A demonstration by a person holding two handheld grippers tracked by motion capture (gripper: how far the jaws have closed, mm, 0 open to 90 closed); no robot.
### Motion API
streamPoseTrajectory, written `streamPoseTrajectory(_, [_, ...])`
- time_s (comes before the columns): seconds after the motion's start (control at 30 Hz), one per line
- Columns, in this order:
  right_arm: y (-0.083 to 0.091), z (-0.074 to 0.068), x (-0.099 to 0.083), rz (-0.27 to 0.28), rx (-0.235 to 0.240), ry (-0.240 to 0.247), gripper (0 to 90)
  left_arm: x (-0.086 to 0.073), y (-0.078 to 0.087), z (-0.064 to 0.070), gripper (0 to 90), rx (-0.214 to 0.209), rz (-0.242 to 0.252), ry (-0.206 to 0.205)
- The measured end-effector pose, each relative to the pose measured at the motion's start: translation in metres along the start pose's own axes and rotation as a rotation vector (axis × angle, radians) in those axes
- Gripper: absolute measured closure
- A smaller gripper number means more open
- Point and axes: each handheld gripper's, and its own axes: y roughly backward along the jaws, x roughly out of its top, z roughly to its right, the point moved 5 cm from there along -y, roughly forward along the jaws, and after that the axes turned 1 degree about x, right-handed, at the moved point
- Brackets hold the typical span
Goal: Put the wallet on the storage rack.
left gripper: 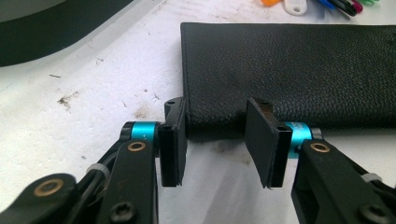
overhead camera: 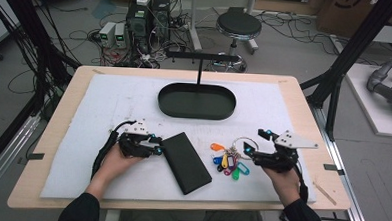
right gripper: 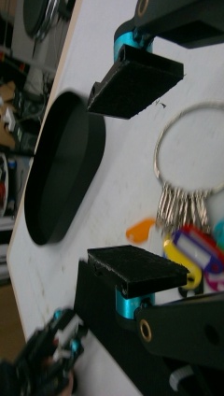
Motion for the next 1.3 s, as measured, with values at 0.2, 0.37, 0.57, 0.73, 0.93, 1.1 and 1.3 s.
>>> streamPoseTrajectory(0.2, [-0.013, -0.040, 0.002, 0.004, 0.093, 0.043, 29.1, 0.000, 0.000, 0.000, 60.1, 0.001, -0.001, 0.001])
streamPoseTrajectory(0.37, [-0.023, -0.060, -0.002, -0.019, 0.154, 0.037, 29.1, 0.000, 0.000, 0.000, 60.3, 0.003, 0.000, 0.001])
streamPoseTrajectory(0.57, [-0.038, -0.094, -0.011, -0.064, 0.227, 0.074, 29.5, 0.000, 0.000, 0.000, 60.4, 0.002, -0.001, 0.002])
streamPoseTrajectory(0.73, [-0.049, -0.123, -0.020, -0.107, 0.248, 0.166, 33.2, 0.000, 0.000, 0.000, 60.4, 0.002, 0.001, 0.004])
streamPoseTrajectory(0.93, [-0.058, -0.148, -0.030, -0.142, 0.275, 0.251, 33.3, 0.000, 0.000, 0.000, 60.4, 0.003, 0.001, 0.005])
streamPoseTrajectory(1.1, [-0.064, -0.162, -0.039, -0.171, 0.285, 0.324, 33.7, 0.000, 0.000, 0.000, 60.3, 0.003, 0.001, 0.006])
streamPoseTrajectory(1.3, [-0.069, -0.167, -0.046, -0.213, 0.268, 0.384, 35.0, 0.000, 0.000, 0.000, 60.3, 0.003, 0.000, 0.008])
